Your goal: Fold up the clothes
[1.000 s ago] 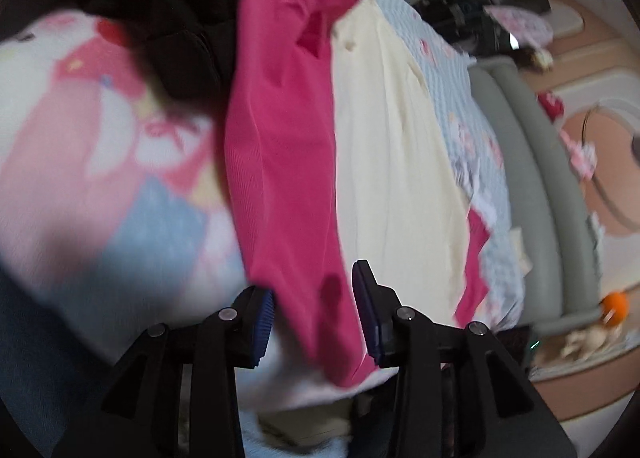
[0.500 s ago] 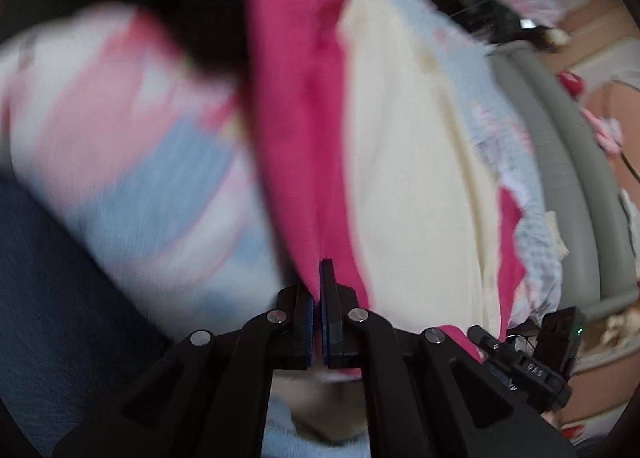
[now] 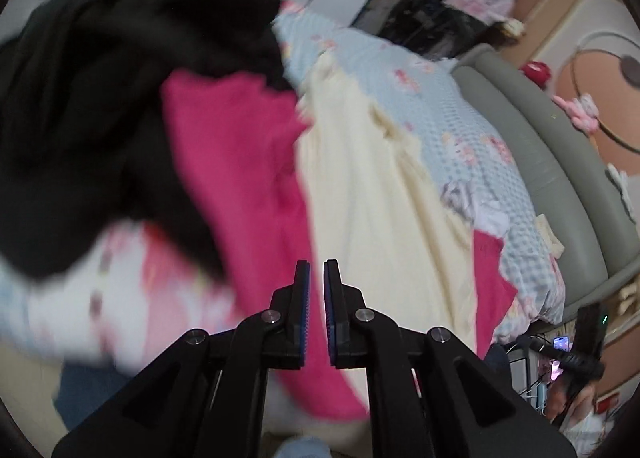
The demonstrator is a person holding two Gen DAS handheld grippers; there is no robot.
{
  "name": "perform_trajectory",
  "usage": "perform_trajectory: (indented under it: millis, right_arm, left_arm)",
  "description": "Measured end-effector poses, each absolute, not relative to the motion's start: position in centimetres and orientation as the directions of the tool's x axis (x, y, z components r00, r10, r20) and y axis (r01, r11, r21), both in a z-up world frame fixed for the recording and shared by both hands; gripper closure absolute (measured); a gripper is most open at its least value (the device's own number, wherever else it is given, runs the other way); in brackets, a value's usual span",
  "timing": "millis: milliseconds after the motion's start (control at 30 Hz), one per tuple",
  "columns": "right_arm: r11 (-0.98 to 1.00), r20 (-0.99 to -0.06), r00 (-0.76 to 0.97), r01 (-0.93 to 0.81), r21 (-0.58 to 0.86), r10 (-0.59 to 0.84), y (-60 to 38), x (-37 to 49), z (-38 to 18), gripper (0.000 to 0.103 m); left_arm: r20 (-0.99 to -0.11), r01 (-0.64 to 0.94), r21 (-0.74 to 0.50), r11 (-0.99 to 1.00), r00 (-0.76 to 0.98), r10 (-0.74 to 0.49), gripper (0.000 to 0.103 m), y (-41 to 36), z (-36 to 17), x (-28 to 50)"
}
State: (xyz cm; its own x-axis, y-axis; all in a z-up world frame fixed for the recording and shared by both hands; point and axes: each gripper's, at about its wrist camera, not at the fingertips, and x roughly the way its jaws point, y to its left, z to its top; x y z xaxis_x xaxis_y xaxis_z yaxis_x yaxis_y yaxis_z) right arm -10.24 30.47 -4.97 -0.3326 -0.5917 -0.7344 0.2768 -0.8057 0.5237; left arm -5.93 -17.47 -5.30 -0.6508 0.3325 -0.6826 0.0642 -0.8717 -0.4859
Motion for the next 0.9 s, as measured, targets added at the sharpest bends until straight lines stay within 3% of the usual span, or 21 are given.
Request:
perform_trajectory:
  millis: [67,133,300,467,600,633,667,700,733,767,800,900]
  right_arm:
    - [-0.814,-0.731,-0.363,0.331,0.478,-0.577,29.5,-13.9,-2.7,0.069]
    - [-0.822,-0.736,-0.385,0.382,0.422,-0.557,28.2,-17.8,-0.9,0.067]
    - [-0.816,-0.750,-0.391,0.472,0.334,-0.533,19.6,-31.5,1.1,0.065]
    - [-0.839,-0.801,-0.381,0.481,0.255,-0.462,13.3,-43.1,-2.2,0.051]
    - [-0.870,-0.844,-0.338,0.418,0.263,-0.417,9.3,-51.5,-7.4,0.031]
    - [-0.876,-0.866,-0.319,0.420,0.236,-0.386,8.8,-53.2,-8.9,0.029]
    - [-0.881,-0.885,-0.277,0.404,0.246,-0.375,8.8,-54.6,-10.8,0.031]
    - [-0.885,-0.901,-0.231,0.385,0.262,-0.367,8.9,-55.9,-12.6,0.055]
    - [-0.883,-0.902,-0.192,0.361,0.301,-0.386,9.5,-56.8,-13.7,0.072]
    - [-0.874,-0.888,-0.189,0.349,0.338,-0.419,10.5,-57.2,-13.8,0.084]
    - [-0.862,-0.871,-0.191,0.340,0.375,-0.454,11.5,-57.5,-13.7,0.095]
    - [-0.846,-0.842,-0.233,0.364,0.389,-0.487,14.3,-57.7,-11.0,0.096]
  left_arm:
    - [-0.680,0.045,-0.476,-0.878,-0.652,0.335,0.085,-16.9,-4.1,-9.7]
    - [-0.689,0.030,-0.459,-0.888,-0.644,0.334,0.072,-16.3,-3.2,-14.7]
    - [-0.744,0.073,-0.399,-0.914,-0.608,0.276,0.071,-16.4,-2.7,-28.7]
    - [-0.776,0.115,-0.361,-0.925,-0.587,0.230,0.071,-17.2,-4.6,-43.5]
    - [-0.769,0.089,-0.471,-0.878,-0.528,0.359,0.042,-17.5,-8.6,-52.5]
    - [-0.766,0.095,-0.503,-0.859,-0.510,0.392,0.042,-17.5,-9.9,-54.3]
    - [-0.775,0.102,-0.504,-0.858,-0.491,0.397,0.042,-17.2,-11.2,-55.6]
    - [-0.793,0.108,-0.486,-0.868,-0.471,0.385,0.044,-16.8,-12.3,-56.6]
    - [-0.810,0.113,-0.467,-0.877,-0.451,0.374,0.076,-16.5,-13.5,-57.6]
    - [-0.827,0.118,-0.449,-0.886,-0.431,0.362,0.091,-16.1,-14.7,-58.6]
    - [-0.839,0.110,-0.424,-0.899,-0.420,0.345,0.093,-15.7,-15.2,-59.2]
    - [-0.822,0.027,-0.338,-0.941,-0.495,0.282,0.096,-14.6,-12.7,-58.5]
